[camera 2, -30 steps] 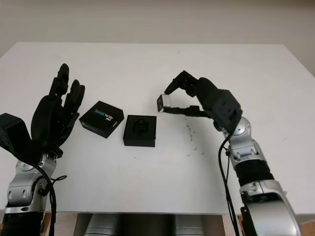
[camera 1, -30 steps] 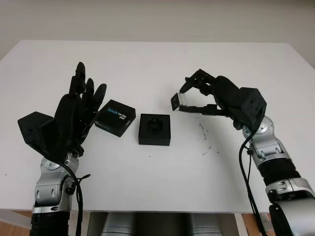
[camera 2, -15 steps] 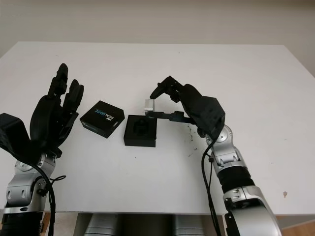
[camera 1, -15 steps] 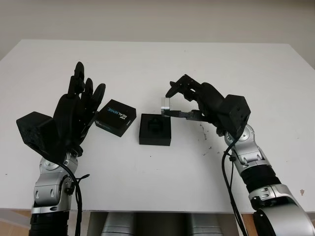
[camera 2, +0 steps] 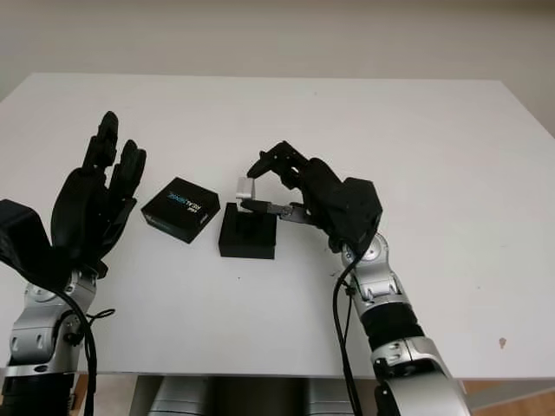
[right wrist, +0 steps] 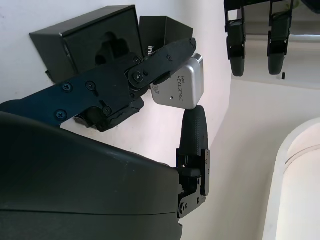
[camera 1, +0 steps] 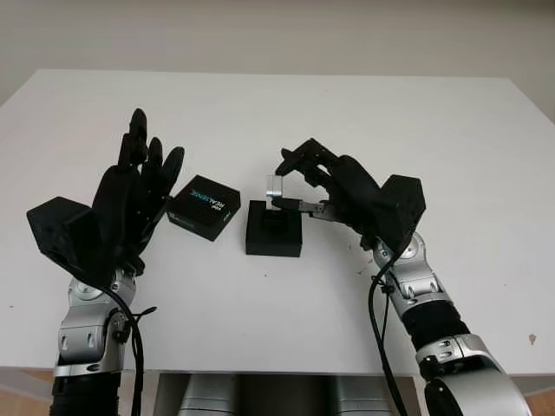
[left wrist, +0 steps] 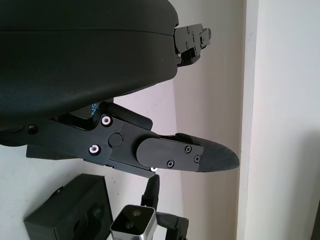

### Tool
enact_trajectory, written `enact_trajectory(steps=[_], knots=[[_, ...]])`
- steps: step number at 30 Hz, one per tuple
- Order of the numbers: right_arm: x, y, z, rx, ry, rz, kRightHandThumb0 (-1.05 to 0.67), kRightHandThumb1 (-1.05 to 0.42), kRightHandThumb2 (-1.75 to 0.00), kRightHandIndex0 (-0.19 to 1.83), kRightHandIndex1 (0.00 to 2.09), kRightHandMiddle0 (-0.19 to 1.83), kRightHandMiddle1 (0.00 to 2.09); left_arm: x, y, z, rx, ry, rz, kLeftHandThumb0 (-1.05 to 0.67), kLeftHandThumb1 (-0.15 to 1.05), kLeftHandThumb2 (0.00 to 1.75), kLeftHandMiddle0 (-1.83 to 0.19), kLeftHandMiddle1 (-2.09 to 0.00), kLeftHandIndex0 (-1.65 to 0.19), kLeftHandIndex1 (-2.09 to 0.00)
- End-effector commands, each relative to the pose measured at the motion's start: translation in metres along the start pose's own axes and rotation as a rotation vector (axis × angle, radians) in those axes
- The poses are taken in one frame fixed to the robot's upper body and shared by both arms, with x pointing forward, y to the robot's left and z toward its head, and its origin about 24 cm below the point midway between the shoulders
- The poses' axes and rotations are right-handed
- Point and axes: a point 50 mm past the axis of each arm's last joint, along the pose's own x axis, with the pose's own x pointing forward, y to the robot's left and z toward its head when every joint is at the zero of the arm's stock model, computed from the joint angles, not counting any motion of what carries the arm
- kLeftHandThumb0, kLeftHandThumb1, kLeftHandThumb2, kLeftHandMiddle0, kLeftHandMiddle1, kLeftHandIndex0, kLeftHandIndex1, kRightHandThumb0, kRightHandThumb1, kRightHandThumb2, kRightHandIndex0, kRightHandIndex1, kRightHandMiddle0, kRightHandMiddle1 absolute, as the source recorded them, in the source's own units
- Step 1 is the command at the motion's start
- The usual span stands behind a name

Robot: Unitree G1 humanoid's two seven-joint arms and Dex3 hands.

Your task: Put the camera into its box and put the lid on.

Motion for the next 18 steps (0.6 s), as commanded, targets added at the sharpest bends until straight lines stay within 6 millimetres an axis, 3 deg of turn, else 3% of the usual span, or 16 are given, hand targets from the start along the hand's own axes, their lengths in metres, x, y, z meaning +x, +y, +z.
enact_trajectory(steps=[1,18], knots=[[0.0,0.005,0.001,0.026,-0.012,-0.003,-0.45,-0.98,-0.05,0.22,0.05,0.31,1.8,-0.001,0.001,0.002,0.009,-0.008,-0.006,-0.66,1.05,0.27,0.13,-0.05,0.15,-0.05],[0.01,0.024,-0.012,-0.02,0.065,0.033,-0.46,-0.97,-0.05,0.22,0.05,0.3,1.78,-0.004,0.002,0.001,0.013,-0.006,0.009,-0.67,1.05,0.26,0.12,-0.06,0.14,-0.06]])
